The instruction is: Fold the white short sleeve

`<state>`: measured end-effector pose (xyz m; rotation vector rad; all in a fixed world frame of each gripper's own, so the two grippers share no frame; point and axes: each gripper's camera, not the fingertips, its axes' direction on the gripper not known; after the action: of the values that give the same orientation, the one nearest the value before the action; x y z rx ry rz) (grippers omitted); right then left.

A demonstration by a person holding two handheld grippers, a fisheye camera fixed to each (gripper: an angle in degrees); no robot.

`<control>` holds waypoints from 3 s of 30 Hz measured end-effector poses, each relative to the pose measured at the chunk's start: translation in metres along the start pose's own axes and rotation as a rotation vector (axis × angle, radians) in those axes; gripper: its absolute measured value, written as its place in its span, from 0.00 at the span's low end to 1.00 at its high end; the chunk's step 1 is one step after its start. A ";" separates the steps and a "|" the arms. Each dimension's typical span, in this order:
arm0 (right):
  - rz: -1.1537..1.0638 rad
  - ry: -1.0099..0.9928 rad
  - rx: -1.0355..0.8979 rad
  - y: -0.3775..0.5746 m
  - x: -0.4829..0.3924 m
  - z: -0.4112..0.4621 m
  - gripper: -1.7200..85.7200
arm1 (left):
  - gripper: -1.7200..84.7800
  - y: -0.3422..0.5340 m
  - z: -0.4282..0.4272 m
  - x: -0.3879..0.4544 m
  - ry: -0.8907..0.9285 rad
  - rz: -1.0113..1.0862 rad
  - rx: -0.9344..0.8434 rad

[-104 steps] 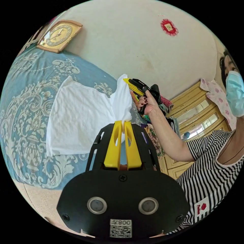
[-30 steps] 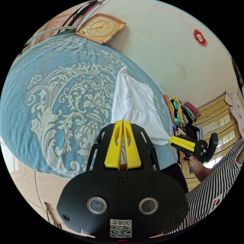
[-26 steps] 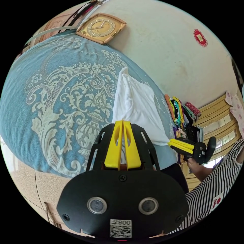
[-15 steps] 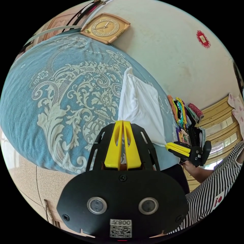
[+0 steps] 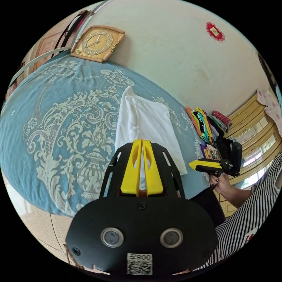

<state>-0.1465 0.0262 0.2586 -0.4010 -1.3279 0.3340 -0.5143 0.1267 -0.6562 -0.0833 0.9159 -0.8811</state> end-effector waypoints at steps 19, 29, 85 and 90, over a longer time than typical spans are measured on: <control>-0.015 0.028 -0.135 0.002 0.096 0.010 0.02 | 0.02 0.034 0.043 0.100 -0.104 0.098 -0.170; 0.029 -0.058 -0.138 -0.008 0.158 0.004 0.03 | 0.03 0.051 0.064 0.151 -0.132 0.116 -0.228; 0.475 -0.895 -0.037 -0.050 0.346 -0.022 0.04 | 0.10 0.126 0.061 -0.019 0.499 -0.403 -0.186; 0.437 -0.896 -0.030 -0.056 0.337 -0.036 0.04 | 0.12 0.132 0.047 -0.086 0.608 -0.593 -0.058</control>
<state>-0.0397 0.1274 0.5694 -0.6015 -2.1152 0.9335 -0.4228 0.2602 -0.6246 -0.1449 1.5252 -1.4729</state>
